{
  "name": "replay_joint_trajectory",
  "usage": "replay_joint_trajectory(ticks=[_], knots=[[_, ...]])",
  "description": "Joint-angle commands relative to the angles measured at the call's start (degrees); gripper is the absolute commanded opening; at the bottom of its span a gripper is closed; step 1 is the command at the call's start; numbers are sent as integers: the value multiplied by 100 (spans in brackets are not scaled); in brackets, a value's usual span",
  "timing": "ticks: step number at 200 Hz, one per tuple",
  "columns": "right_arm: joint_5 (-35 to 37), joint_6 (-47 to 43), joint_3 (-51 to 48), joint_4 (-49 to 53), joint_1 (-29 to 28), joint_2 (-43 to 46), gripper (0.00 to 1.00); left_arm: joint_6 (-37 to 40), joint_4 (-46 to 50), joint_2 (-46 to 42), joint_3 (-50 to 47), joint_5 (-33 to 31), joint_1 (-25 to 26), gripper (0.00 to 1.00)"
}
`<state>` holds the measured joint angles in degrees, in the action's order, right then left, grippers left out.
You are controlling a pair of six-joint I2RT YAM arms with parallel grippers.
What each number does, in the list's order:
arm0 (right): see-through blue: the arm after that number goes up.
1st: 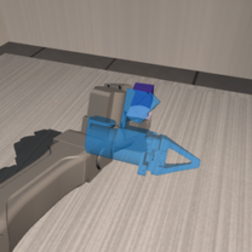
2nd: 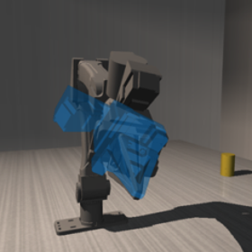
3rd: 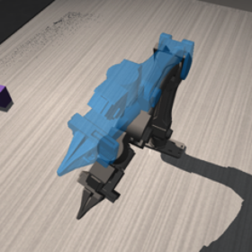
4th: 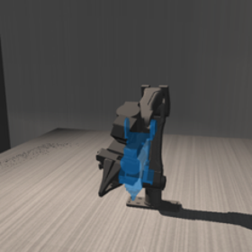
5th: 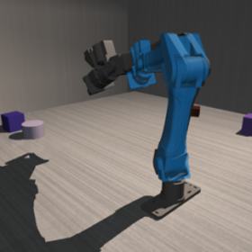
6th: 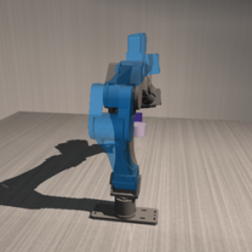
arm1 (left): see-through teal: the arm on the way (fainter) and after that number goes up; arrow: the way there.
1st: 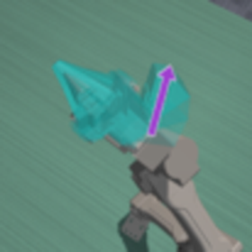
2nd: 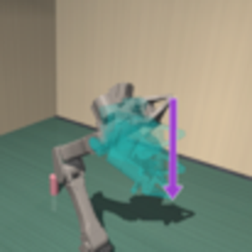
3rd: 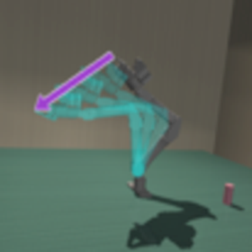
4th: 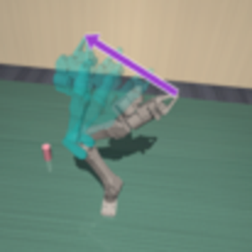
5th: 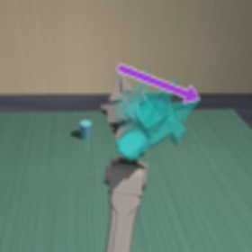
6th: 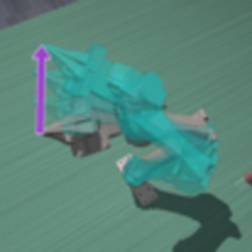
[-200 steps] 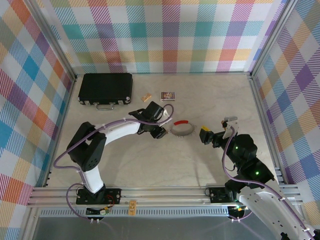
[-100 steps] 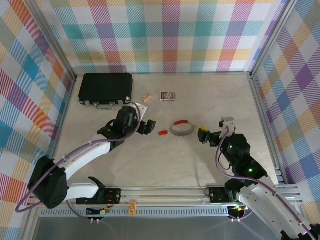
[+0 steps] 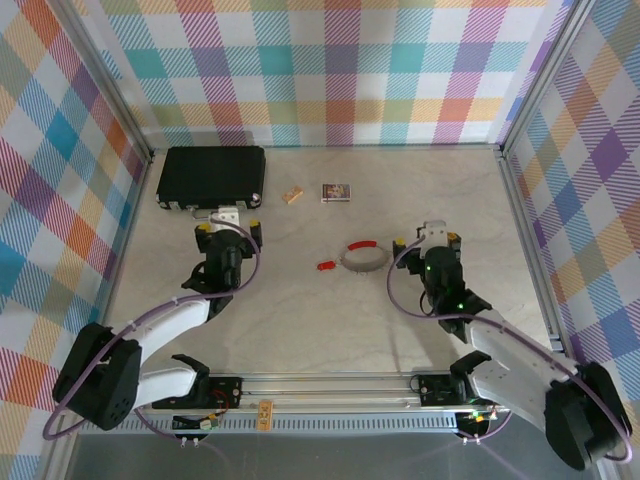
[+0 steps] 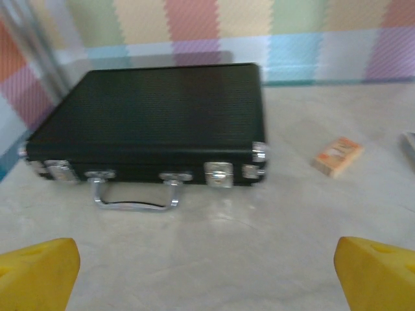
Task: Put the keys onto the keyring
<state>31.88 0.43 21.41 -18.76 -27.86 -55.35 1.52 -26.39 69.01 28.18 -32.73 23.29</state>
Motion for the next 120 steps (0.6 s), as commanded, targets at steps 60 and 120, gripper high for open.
replay_joint_trajectory(ticks=[60,120], knots=[[50,-474,167,-2363,1168,-2505,99,144,-2268,1865,-500,168,-1094,100],[-1724,-246,-29,-3153,2052,-2914,99,-80,-2694,2078,-718,2164,-1821,100]])
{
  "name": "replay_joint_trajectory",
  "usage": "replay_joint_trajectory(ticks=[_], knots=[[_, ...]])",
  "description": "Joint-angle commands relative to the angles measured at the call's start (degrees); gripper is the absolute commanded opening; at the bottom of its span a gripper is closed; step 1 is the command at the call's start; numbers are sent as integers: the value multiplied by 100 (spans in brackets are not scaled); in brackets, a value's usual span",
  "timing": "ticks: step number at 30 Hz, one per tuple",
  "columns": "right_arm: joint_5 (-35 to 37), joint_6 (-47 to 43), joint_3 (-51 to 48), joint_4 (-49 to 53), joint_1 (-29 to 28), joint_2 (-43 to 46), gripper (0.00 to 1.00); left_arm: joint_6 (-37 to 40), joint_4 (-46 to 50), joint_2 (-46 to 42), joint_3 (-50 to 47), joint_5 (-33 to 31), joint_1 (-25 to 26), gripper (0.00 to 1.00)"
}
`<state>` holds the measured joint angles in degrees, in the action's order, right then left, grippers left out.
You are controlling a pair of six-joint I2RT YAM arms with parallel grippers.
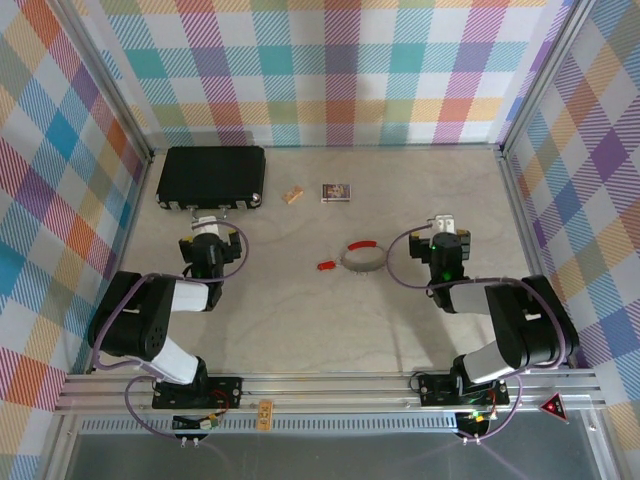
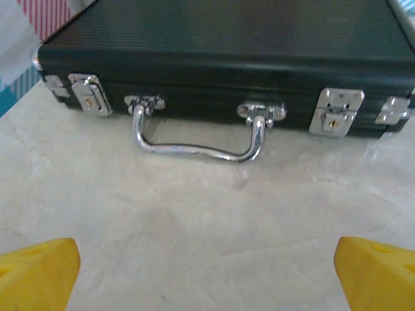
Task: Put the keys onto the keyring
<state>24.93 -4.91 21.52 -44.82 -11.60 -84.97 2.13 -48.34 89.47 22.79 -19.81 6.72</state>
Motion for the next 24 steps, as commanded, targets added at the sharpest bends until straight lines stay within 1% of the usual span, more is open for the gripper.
replay_joint_trajectory(ticks=[1,3,4,5,6,7,8,10,11,13,19,21,24], knots=[[-1080,301,-41,-551,446,44,99,-142,-474,34,-169,864,-168,100],[-1584,429,-50,-544,685,-10,99,-131,-649,108,-191,823,-171,100],[-1788,464,-75,-635,770,-118,99,-171,-573,88,-189,789,-177,100],[-1869,428,-122,-1080,808,-387,99,-195,-649,118,-189,652,-178,100],[-1903,421,-99,-972,801,-365,99,-275,-601,102,-176,441,-172,100],[-1961,445,21,-523,812,-248,99,-304,-585,97,-178,389,-177,100],[-2023,456,47,-696,842,-371,99,-291,-595,108,-165,388,-176,100],[-2062,470,75,-487,874,-280,99,-289,-547,104,-152,399,-176,100],[-2037,458,43,-667,876,-345,99,-284,-540,106,-152,399,-172,100],[-2000,501,81,-499,880,-301,99,-275,-520,106,-135,406,-171,100],[-2000,504,83,-531,887,-314,99,-189,-394,119,-56,615,-169,100],[-1994,508,88,-528,887,-307,99,-39,-251,127,21,1039,-169,100],[-2000,508,89,-532,887,-319,99,-8,-238,123,28,1129,-163,100]])
